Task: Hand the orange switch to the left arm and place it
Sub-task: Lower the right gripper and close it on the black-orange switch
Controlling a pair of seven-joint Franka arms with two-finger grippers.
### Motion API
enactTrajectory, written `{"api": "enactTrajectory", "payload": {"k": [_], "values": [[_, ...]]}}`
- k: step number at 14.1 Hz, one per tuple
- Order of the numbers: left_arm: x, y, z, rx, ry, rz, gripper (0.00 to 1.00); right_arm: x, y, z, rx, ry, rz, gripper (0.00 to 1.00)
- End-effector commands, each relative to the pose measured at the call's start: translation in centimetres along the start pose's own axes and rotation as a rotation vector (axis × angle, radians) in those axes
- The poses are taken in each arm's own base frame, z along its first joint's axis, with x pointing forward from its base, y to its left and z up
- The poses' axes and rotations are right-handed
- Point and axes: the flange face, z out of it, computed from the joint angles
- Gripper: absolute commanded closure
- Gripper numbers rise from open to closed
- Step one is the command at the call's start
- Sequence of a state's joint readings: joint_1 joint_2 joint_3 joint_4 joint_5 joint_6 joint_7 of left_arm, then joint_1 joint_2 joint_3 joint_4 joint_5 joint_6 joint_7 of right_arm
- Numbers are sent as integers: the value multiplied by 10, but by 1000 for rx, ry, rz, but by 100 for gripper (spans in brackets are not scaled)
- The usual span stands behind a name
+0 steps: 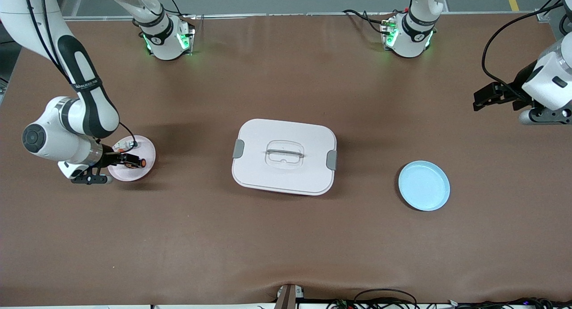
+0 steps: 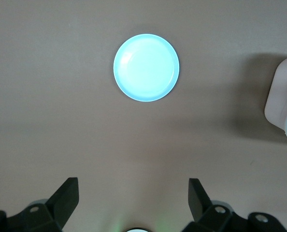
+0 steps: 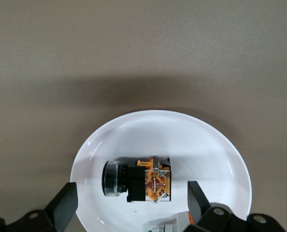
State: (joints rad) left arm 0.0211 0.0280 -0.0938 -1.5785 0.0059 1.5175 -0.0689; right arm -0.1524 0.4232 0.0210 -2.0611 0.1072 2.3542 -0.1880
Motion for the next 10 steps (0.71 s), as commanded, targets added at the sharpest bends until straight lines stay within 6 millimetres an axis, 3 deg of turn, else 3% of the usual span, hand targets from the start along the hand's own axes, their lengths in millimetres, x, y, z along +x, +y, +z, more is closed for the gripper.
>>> {"api": "enactTrajectory", "payload": {"k": [1, 10], "values": [[0, -2, -1, 17, 10, 21, 0, -2, 0, 9, 7, -2, -10, 0], [-2, -2, -2, 16, 12, 21, 0, -5, 4, 39, 18, -41, 1, 0]]}}
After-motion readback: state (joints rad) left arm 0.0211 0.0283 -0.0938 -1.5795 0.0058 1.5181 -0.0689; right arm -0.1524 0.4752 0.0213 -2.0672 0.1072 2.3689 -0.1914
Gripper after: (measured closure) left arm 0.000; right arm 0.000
